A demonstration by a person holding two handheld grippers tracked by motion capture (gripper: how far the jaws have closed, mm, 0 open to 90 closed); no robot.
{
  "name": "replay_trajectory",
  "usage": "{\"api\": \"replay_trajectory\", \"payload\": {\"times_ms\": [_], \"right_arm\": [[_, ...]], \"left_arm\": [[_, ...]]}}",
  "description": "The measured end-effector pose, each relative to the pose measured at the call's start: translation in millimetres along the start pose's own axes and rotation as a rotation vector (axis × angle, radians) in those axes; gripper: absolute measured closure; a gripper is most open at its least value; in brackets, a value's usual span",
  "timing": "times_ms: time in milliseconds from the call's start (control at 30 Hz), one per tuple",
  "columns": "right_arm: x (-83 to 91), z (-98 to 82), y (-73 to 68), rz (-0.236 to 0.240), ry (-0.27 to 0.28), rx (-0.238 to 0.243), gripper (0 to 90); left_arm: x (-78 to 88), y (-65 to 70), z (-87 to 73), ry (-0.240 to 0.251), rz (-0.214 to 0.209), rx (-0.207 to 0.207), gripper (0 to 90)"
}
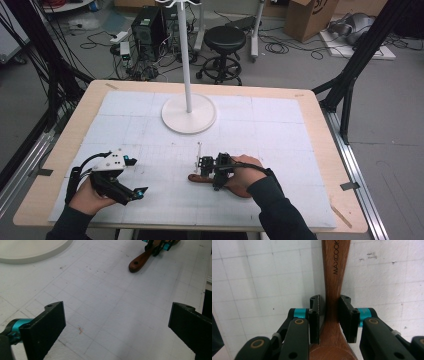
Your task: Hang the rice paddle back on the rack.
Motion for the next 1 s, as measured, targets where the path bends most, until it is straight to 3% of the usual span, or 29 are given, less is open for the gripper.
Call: {"api": "replay_trajectory", "payload": {"times_ms": [267,333,667,733,1000], "right_arm": [[-0.6,0.0,0.3,0.002,-0.003,-0.004,72.6],[-0.5,0.0,0.1,-0.009,-0.002,0.015,74.0],[-1.0,1.0,-0.2,0.013,-0.01,-0.025,78.2],[-0.1,1.3,-0.9,-0.011,-0.015,-0.005,78.4],[-0.2,1.3,-0.5,0.01,-0.018,-0.02,78.7]], "left_arm": [[-0.1,0.6,0.3,0.003,0.003,0.0,1.7],[0.6,0.2,0.3,0.008,0.005,0.001,1.7],[0.1,0.8,0.4,0.004,0.002,0.0,1.7],[0.2,0.8,0.3,0.006,0.002,0.001,1.7],[0.9,0.1,-0.1,0.008,0.002,0.003,1.7]]}}
Point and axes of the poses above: each handheld gripper's, and its own axes: x roughly backward along the jaws, z roughly out of its top, y roughly to its right, the point moved 1 cm from there along -x, roughly forward along the jaws, and after that the axes turned 15 degrees about -x, right-handed, at the moved point
